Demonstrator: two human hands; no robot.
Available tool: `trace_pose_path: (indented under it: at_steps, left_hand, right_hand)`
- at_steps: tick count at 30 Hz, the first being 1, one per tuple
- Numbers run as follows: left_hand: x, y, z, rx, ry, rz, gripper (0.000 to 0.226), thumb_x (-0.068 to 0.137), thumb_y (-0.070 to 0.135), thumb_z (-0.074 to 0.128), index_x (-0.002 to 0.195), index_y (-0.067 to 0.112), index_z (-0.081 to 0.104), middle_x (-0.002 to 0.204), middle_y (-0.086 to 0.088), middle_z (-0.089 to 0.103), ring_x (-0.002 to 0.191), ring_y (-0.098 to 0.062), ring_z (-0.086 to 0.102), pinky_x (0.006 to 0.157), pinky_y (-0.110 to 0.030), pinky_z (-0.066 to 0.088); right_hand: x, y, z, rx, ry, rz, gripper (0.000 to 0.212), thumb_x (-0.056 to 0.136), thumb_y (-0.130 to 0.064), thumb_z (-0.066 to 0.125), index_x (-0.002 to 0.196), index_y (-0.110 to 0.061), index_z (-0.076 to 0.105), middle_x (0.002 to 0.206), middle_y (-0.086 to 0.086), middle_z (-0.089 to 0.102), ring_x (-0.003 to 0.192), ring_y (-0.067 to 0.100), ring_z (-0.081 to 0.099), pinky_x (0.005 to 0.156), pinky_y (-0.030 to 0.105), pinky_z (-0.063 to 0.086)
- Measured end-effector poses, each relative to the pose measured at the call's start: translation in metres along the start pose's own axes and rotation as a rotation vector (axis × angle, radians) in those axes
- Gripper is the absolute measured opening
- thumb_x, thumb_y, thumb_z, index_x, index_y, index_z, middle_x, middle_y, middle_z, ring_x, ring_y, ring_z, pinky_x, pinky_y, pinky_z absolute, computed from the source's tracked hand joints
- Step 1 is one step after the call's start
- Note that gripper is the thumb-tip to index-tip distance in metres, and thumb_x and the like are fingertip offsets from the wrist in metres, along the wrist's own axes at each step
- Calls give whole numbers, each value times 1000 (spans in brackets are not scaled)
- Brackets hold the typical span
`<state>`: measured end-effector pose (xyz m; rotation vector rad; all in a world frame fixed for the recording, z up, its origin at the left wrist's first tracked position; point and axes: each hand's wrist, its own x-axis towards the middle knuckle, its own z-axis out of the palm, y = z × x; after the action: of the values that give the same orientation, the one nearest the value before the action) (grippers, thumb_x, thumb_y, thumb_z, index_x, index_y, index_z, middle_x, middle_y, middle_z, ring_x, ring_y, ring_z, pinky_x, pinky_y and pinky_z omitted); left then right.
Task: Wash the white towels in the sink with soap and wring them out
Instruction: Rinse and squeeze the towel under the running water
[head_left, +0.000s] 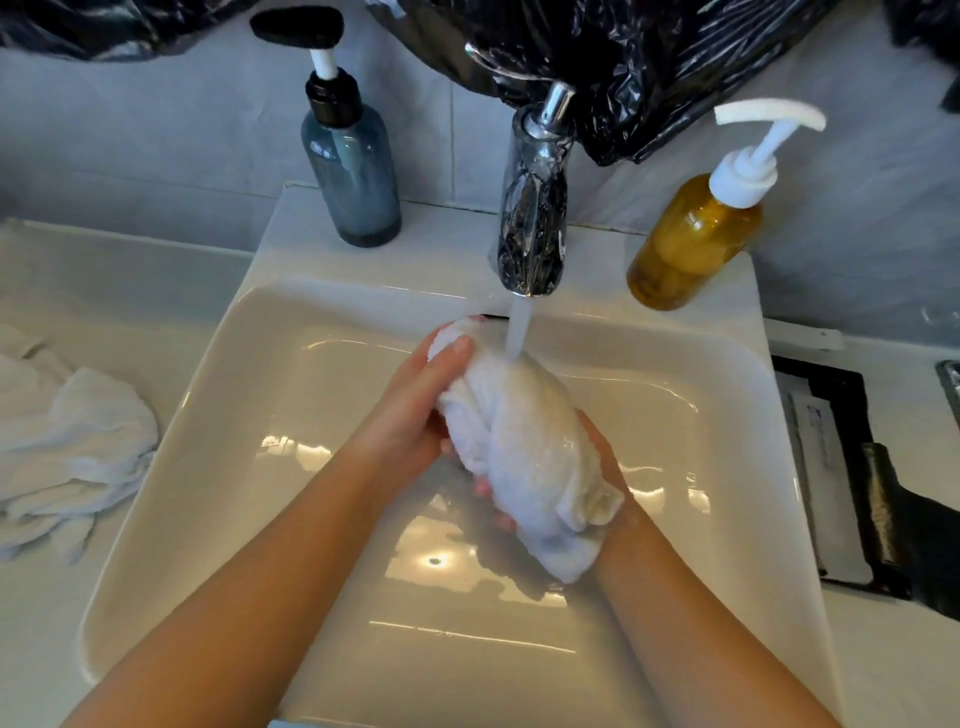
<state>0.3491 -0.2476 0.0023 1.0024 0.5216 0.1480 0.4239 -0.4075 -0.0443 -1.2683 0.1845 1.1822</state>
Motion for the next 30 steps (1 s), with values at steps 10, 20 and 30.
trace_pose_path:
  at_steps: [10, 20, 30]
  left_hand:
    - [12, 6, 17, 102, 109, 5, 73, 69, 53, 68, 128, 11, 56, 121, -17, 64, 105, -24, 64, 82, -36, 55]
    - [33, 13, 12, -63, -90, -77, 36, 82, 24, 73, 111, 10, 58, 102, -12, 65, 96, -26, 62, 89, -39, 52]
    - [34, 21, 31, 480, 159, -51, 54, 61, 42, 72, 105, 12, 66, 103, -13, 69, 87, -28, 67, 79, -41, 57]
  right_hand:
    - [-46, -37, 6, -84, -265, -25, 72, 54, -37, 79, 118, -8, 59, 78, 15, 70, 62, 25, 69, 54, 37, 58]
    - [-48, -25, 4, 154, -508, 64, 80, 42, -58, 95, 103, -9, 78, 92, 13, 75, 79, 22, 72, 63, 33, 59]
    - [-46, -51, 39, -564, -7, -14, 26, 77, -30, 84, 92, -20, 65, 83, 12, 71, 70, 28, 69, 56, 32, 58]
